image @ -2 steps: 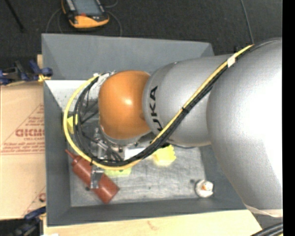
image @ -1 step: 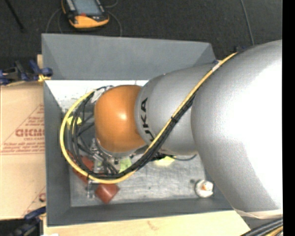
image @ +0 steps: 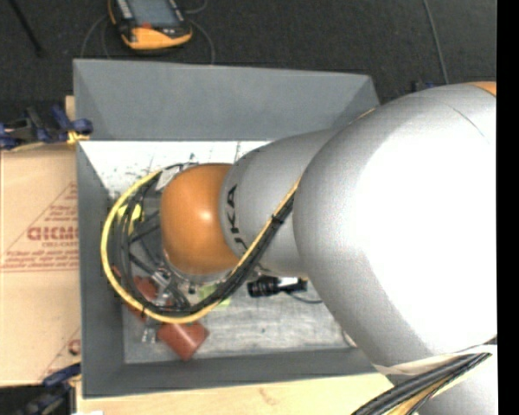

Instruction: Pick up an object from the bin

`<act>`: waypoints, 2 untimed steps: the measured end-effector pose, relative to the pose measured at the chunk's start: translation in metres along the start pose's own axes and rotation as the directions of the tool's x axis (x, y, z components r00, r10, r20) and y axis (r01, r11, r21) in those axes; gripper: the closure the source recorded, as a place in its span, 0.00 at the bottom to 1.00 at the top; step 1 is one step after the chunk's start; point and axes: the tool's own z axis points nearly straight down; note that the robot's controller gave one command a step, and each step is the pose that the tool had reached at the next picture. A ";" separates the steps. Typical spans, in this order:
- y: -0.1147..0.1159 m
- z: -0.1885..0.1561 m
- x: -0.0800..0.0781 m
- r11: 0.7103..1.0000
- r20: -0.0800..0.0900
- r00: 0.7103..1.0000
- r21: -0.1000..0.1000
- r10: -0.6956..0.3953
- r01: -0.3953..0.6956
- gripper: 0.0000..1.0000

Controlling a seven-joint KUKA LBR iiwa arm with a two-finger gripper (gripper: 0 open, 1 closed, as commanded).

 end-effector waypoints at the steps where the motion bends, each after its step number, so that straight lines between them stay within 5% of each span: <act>1: 0.000 0.000 0.000 1.000 0.000 1.000 0.000 0.001 -0.001 1.00; 2: -0.002 -0.002 -0.012 0.999 -0.008 0.999 0.003 0.043 -0.043 1.00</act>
Offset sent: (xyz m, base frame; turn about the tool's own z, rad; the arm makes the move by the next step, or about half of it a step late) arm 0.0245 -0.0126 0.0043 0.0950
